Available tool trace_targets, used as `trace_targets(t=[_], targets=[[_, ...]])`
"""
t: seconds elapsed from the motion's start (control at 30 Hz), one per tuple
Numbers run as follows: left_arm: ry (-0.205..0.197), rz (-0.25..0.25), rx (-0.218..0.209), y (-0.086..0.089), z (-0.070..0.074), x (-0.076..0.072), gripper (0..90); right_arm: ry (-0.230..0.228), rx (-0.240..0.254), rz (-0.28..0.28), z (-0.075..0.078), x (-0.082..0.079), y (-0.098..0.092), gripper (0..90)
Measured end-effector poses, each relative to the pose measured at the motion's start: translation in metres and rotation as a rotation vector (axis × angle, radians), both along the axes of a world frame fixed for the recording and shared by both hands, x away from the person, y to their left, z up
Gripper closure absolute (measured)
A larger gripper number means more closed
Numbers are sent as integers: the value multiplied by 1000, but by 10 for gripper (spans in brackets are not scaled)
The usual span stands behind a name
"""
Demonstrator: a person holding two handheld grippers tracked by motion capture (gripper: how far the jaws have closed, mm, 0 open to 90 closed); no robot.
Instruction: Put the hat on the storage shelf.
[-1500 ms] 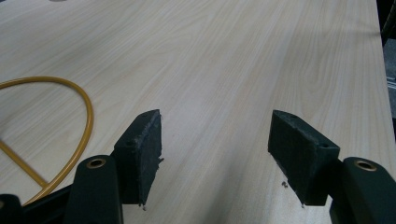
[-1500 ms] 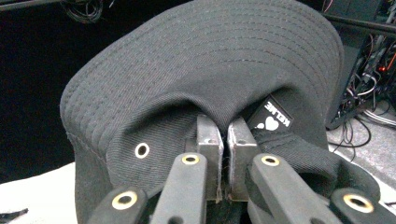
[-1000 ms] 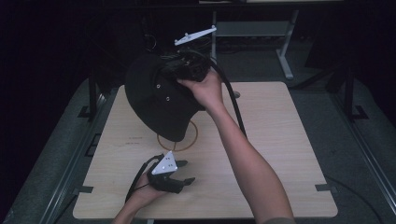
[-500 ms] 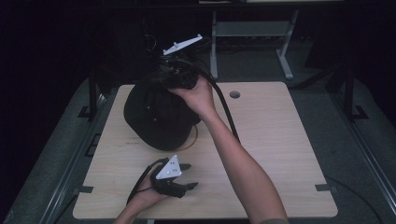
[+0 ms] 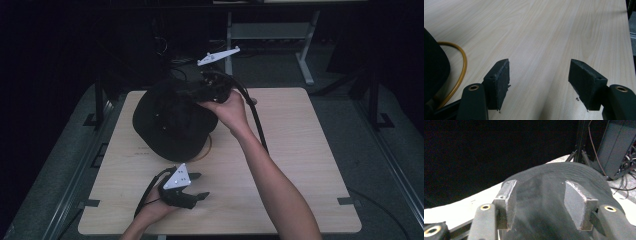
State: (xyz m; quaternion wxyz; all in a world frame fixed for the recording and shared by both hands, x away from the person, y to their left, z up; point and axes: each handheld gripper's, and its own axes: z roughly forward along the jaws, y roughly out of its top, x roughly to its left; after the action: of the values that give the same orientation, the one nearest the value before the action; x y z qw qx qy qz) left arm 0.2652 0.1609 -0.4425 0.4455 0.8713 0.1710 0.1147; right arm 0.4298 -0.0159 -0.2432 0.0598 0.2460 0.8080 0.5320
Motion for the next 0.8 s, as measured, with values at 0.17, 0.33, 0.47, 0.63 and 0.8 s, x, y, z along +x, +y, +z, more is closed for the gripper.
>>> trace_targets(t=[0.17,0.33,0.47,0.63,0.8], targets=[[0,8,-9,1,0,0,326,3,-4,-7,-3,-3,-15,414],[-9,20,-8,2,0,2,310,11,15,-30,-8,-5,-36,394],[-14,28,-10,3,-1,3,306,18,16,-44,-10,-5,-46,385],[-15,40,-13,5,-1,3,295,24,14,-58,-12,-6,-54,372],[-16,48,-10,8,0,4,288,24,6,-68,-14,-7,-65,367]])
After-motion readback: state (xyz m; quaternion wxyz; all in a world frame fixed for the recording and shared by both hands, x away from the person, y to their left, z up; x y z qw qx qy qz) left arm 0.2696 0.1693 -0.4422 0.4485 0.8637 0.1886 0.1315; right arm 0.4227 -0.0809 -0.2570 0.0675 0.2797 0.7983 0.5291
